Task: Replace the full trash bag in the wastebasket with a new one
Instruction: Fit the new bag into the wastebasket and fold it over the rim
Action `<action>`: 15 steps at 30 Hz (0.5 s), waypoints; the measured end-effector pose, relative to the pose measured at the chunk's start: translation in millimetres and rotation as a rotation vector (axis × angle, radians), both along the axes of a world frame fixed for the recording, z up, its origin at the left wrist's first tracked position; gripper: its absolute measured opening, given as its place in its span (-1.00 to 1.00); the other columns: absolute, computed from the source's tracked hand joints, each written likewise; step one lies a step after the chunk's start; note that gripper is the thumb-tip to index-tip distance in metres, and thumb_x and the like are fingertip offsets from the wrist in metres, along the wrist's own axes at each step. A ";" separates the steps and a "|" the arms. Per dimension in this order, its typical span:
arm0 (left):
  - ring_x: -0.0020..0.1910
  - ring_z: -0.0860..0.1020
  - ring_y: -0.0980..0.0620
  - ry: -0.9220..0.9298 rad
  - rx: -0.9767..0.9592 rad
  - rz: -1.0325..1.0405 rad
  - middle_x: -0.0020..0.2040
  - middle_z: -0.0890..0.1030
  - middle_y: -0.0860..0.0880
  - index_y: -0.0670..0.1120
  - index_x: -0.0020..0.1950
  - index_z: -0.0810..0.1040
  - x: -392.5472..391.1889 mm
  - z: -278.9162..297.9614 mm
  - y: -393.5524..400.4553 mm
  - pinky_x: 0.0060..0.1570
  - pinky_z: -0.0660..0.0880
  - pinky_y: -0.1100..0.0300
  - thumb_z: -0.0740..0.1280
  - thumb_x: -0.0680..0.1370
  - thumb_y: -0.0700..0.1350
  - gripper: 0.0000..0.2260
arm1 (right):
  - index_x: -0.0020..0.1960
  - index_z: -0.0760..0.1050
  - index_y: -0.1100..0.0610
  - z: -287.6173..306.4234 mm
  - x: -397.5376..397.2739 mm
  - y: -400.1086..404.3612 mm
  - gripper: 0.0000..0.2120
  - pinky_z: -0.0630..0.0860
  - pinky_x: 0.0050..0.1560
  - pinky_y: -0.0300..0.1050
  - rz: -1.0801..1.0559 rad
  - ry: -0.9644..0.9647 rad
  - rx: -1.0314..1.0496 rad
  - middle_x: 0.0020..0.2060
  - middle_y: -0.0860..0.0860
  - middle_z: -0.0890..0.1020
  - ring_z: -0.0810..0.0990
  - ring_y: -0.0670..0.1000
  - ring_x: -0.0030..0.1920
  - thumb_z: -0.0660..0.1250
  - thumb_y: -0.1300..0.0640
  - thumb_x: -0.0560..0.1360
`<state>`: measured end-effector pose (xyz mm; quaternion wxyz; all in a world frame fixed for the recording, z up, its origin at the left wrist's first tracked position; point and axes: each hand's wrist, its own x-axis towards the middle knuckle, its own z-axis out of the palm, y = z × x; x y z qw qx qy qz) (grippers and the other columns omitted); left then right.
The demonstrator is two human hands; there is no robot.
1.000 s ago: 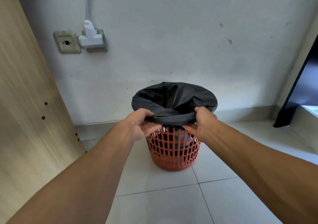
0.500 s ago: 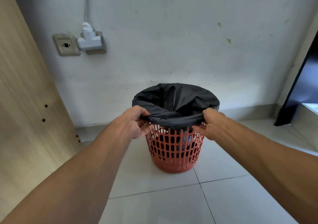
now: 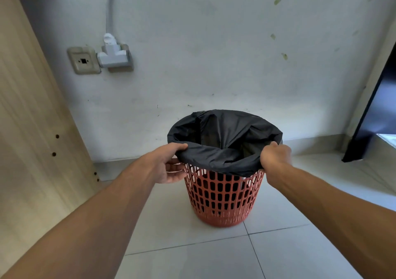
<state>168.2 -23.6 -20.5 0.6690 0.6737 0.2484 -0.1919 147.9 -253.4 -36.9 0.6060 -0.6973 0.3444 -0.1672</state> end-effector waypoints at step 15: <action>0.03 0.60 -0.15 -0.162 -0.151 0.374 0.17 0.61 -0.12 -0.13 0.30 0.50 1.9 -11.0 1.3 -0.08 0.56 0.01 0.13 0.61 -0.08 -0.68 | 0.00 0.26 0.23 -20.3 -18.2 8.7 -0.74 0.33 -0.19 0.00 0.162 -0.249 -0.614 -0.18 0.14 0.51 0.47 0.16 -0.20 -0.01 0.03 0.68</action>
